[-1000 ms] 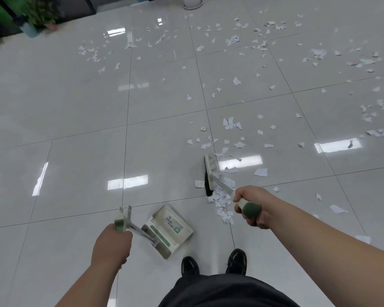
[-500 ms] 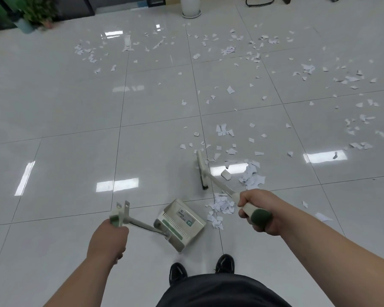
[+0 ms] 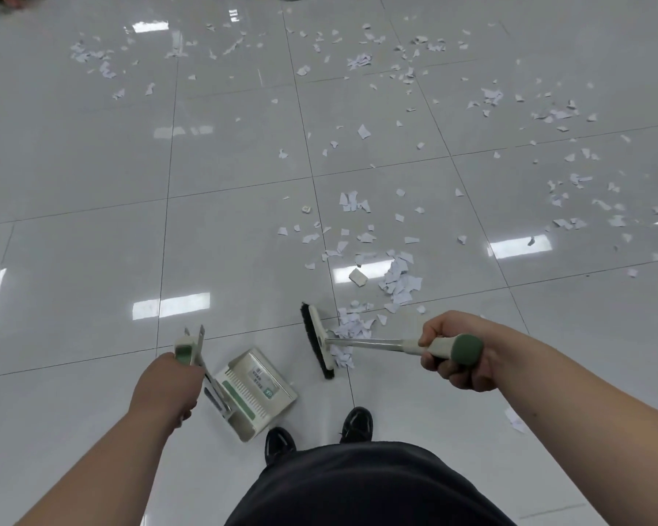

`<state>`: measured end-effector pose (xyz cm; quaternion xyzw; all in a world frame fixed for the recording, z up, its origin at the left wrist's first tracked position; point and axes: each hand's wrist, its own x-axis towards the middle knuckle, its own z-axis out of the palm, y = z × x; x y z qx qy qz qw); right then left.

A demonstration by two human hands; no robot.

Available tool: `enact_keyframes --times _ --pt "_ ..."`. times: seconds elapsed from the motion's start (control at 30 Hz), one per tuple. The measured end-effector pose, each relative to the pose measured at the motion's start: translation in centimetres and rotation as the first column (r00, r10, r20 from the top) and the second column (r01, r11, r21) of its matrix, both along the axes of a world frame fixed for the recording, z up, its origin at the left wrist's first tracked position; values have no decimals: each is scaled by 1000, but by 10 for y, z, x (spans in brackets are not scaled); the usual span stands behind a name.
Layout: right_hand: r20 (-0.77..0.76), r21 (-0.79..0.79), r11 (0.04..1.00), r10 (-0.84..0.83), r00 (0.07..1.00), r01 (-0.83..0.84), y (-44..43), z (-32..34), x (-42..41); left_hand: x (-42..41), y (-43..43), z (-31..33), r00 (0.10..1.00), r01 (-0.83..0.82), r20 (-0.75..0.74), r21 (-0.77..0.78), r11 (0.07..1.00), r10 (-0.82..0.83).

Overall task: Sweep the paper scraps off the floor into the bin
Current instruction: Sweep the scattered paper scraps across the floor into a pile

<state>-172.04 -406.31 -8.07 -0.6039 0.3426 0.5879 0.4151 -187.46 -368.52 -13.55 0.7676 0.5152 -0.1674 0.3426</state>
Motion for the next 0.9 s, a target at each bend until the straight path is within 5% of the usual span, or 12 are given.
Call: enact_keyframes --times 0.63,0.9 --pt "403 -206 963 -77 912 173 -33 -15 -2 82 -22 15 981 175 88 6 985 -175" --pt "404 -70 965 -205 892 253 30 9 27 115 19 13 974 200 116 -27 980 -195"
